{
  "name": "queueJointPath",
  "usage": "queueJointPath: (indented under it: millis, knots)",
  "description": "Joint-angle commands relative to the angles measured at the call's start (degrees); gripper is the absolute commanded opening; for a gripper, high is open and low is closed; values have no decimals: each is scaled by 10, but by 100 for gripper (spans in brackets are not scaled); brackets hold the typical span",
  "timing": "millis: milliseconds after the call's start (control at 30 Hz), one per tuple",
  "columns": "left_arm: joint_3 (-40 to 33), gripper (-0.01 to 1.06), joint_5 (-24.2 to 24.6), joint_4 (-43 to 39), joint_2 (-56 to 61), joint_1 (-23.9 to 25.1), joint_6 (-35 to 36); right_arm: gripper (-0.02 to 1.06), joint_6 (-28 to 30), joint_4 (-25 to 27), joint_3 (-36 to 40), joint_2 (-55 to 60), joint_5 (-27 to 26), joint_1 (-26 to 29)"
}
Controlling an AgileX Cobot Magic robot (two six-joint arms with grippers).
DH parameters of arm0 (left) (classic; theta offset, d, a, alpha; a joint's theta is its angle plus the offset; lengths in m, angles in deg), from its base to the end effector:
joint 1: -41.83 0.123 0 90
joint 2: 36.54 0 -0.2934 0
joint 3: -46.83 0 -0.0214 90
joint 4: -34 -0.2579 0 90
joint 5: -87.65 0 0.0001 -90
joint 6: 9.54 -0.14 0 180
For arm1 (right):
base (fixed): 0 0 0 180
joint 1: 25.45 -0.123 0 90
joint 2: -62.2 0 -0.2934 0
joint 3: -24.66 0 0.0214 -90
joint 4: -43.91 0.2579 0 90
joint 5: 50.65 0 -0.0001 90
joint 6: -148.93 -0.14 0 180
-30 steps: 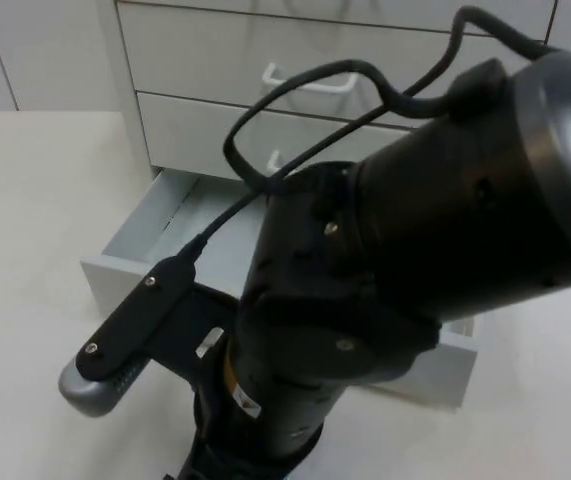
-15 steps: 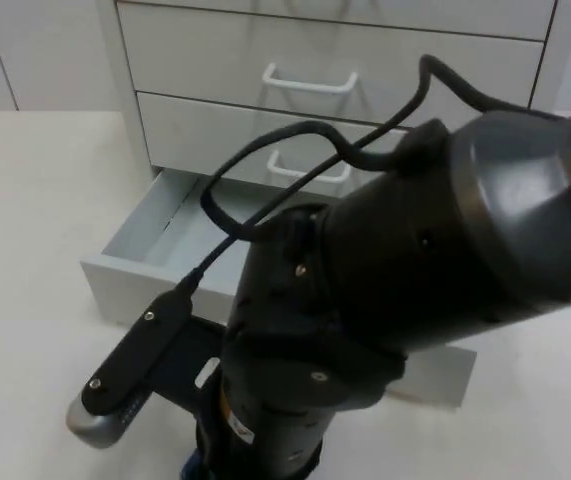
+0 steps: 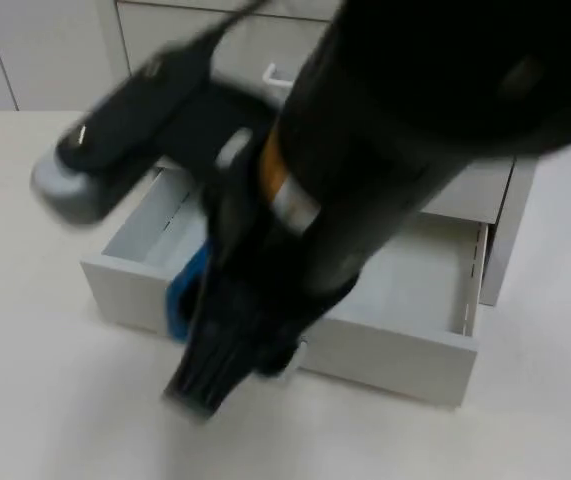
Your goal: Open the drawer with the left hand, place the block into the drawer with the right hand, then close the drawer with the left hand.
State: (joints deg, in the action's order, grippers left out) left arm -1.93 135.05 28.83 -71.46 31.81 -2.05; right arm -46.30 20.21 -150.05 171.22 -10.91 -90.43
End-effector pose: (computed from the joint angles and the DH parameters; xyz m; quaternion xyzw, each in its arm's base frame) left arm 0.1186 -0.0115 0.2490 0.0341 0.9088 -0.0206 0.4153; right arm 0.2034 0.3506 0.1947 -0.5140 0.8129 0.0166 0.2733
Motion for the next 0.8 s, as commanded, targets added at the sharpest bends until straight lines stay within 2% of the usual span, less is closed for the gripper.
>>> queueJointPath:
  millis: [0,300,433,700,767]
  knots:
    - [-1,104,-4,-5,3,1,-1,0,3,-17,-4,-24,22,8]
    - [-1,104,-4,-5,3,1,-1,0,17,-19,-3,-27,33,90]
    - [-1,104,-5,-5,3,1,-1,0,20,-54,-3,-16,12,123]
    - [-1,104,-5,-5,3,1,-1,0,30,-92,-3,33,3,133]
    - [-1,104,-5,-5,3,1,-1,0,22,-116,-3,54,-6,133]
